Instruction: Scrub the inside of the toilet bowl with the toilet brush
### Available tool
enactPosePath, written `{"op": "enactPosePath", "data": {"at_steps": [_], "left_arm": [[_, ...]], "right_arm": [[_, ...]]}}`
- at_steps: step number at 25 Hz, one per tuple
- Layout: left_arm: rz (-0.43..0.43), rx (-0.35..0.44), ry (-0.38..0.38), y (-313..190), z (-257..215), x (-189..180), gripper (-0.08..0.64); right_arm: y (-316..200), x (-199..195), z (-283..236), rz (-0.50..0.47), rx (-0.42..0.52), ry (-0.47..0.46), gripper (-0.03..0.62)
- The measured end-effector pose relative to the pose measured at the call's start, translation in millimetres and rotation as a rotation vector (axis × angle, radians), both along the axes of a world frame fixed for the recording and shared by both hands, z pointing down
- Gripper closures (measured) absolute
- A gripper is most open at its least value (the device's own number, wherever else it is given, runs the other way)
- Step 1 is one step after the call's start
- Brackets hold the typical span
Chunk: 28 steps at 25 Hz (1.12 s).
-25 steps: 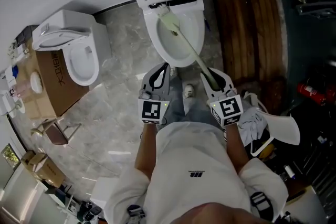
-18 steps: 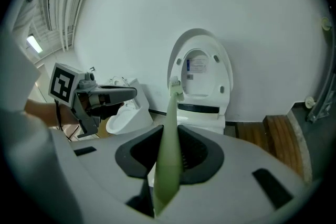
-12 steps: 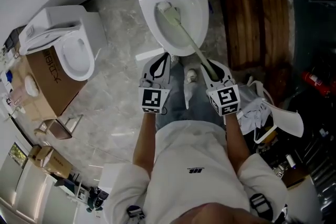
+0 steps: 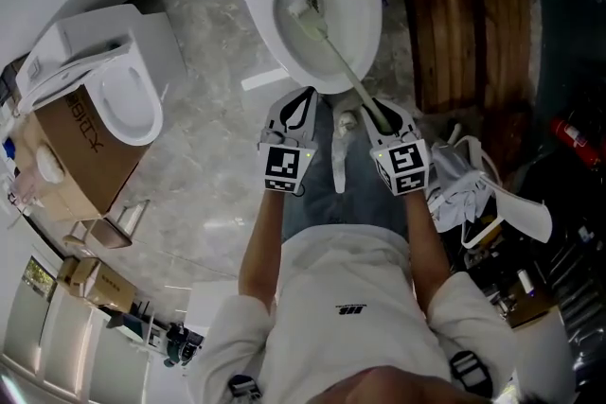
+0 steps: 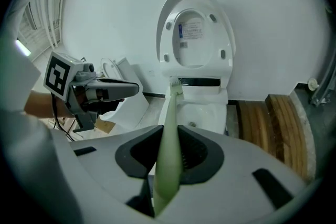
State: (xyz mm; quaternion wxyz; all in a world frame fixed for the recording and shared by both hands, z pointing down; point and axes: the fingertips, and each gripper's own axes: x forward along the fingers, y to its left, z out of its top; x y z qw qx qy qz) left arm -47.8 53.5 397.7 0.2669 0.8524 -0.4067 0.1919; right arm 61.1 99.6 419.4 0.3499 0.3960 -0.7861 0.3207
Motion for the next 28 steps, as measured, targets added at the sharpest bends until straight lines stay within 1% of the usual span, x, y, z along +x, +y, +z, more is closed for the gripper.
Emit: {"op": "enactPosePath", "data": {"at_steps": [4, 9, 16, 24, 28], "left_arm": [[0.027, -0.03, -0.011, 1, 31, 4, 0.551], [0.059, -0.067, -0.012, 8, 59, 11, 0.551], [0.069, -0.114, -0.014, 17, 93, 20, 0.551], [0.034, -0.145, -0.026, 20, 125, 29, 0.551], [-0.002, -0.162, -0.038, 18, 144, 27, 0.551]], "right_arm": [[-3, 0, 28, -0.015, -0.024, 0.014, 0.517], [-3, -2, 56, -0.018, -0.048, 0.014, 0.517], [0, 4, 100, -0.017, -0.109, 0.025, 0.517], [11, 12, 148, -0.069, -0.187, 0.041, 0.517], [9, 13, 168, -0.105, -0.212, 0.04, 0.517]]}}
